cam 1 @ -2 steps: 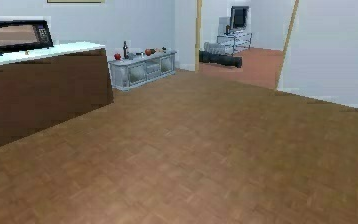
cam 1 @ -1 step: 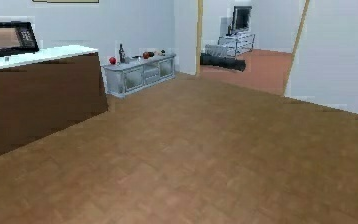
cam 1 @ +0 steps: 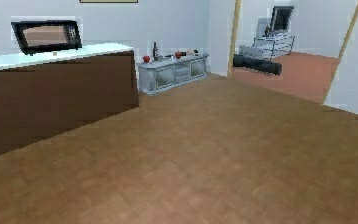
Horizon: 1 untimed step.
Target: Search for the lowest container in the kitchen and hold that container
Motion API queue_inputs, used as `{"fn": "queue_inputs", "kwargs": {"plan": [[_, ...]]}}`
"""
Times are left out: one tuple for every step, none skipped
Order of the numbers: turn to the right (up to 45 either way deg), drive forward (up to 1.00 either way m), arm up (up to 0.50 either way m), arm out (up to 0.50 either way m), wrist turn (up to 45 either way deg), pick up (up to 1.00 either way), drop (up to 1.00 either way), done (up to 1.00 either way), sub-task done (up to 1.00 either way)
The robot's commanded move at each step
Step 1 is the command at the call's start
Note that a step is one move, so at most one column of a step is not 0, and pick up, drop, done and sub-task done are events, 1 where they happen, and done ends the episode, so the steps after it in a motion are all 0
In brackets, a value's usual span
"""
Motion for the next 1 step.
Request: {"fn": "queue_inputs", "kwargs": {"plan": [[0.0, 1.00, 0.00, 0.00, 0.0, 0.00, 0.00, 0.00, 0.00]]}}
